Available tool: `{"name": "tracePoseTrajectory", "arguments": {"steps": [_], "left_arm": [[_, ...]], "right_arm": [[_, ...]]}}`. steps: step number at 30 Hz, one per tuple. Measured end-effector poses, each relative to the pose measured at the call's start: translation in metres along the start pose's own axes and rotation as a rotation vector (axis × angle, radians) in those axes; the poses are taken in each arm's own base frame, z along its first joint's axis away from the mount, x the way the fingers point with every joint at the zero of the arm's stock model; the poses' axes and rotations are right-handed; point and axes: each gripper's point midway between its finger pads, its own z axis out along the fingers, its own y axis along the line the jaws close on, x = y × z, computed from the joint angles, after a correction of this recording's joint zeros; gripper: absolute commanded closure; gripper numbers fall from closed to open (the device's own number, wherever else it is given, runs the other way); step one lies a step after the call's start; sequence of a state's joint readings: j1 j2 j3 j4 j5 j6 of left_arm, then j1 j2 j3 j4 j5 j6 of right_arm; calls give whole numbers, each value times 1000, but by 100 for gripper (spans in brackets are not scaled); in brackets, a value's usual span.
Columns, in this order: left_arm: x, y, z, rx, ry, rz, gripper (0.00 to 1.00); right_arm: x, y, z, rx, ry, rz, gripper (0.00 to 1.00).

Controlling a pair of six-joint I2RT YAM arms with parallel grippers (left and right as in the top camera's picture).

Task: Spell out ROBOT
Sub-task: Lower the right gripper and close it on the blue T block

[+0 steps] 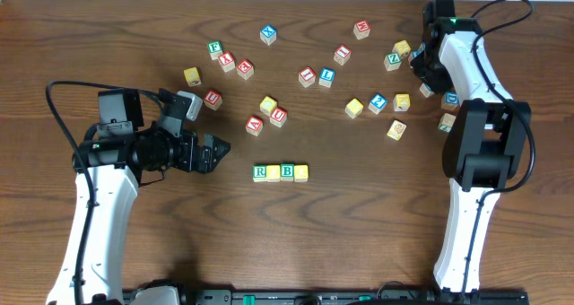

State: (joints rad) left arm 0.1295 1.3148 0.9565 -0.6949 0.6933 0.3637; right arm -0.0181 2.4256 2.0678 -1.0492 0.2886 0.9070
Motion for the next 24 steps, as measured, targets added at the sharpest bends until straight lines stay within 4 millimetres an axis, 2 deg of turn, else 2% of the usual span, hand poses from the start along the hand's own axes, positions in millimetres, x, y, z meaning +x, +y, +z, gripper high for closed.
{"name": "tracePoseTrajectory", "arguments": {"steps": [5,17,24], "left_arm": [[0,0,0,0,0,0,2],[0,0,0,0,0,0,2],[0,0,0,0,0,0,2]], "right_arm": [[0,1,2,-2,-5,0,65],[3,0,10,-1,-5,-6,70],[2,1,10,-5,-10,-22,85]]}}
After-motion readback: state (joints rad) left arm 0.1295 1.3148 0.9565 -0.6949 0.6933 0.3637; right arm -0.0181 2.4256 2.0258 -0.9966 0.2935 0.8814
